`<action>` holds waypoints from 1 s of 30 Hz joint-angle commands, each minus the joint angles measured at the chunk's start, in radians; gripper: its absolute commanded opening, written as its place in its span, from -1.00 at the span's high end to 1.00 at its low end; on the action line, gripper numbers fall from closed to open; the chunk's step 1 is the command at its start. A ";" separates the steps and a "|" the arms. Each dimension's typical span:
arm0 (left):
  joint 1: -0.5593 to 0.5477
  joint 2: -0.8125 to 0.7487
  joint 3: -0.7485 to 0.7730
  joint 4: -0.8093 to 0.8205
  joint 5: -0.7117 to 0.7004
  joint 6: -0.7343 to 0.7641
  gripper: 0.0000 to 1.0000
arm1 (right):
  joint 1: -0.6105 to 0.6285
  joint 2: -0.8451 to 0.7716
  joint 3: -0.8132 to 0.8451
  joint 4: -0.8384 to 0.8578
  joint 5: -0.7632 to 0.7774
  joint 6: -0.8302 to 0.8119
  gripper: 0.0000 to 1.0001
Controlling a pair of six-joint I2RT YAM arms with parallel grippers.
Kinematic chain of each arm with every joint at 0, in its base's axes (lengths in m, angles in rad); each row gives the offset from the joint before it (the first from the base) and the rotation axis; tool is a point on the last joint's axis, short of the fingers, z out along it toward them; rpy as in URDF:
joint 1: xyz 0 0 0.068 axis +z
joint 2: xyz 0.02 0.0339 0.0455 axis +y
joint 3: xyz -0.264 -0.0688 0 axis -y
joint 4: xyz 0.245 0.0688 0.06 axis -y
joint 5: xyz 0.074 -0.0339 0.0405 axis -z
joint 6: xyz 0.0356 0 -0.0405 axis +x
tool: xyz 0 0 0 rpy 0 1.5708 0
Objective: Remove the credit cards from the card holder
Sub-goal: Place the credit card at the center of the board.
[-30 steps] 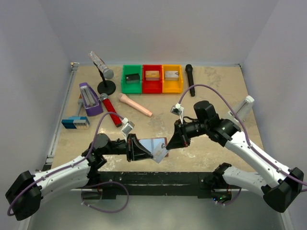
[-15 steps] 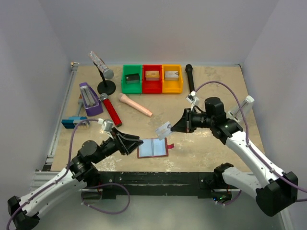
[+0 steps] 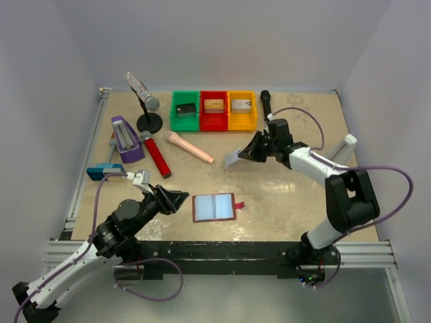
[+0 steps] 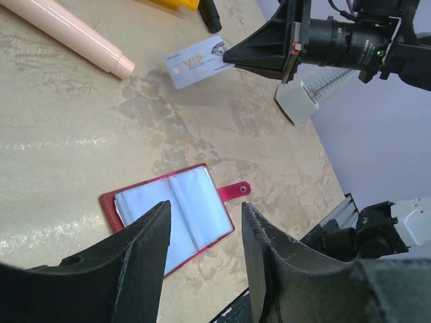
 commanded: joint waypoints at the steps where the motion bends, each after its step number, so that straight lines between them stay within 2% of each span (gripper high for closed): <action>1: 0.003 -0.028 -0.017 -0.013 -0.047 -0.035 -0.01 | -0.004 0.086 0.098 0.080 0.113 0.093 1.00; 9: 0.003 -0.028 -0.018 -0.019 -0.067 -0.028 0.00 | -0.003 0.228 0.201 0.046 0.127 0.117 1.00; 21: 0.003 0.011 -0.046 0.021 -0.061 -0.038 0.00 | -0.001 0.299 0.225 0.000 0.109 0.105 1.00; 25: 0.003 0.015 -0.047 0.023 -0.060 -0.035 0.00 | -0.003 0.310 0.234 -0.017 0.096 0.096 0.82; 30: 0.003 0.020 -0.047 0.023 -0.060 -0.035 -0.01 | -0.004 0.310 0.241 -0.028 0.095 0.093 0.50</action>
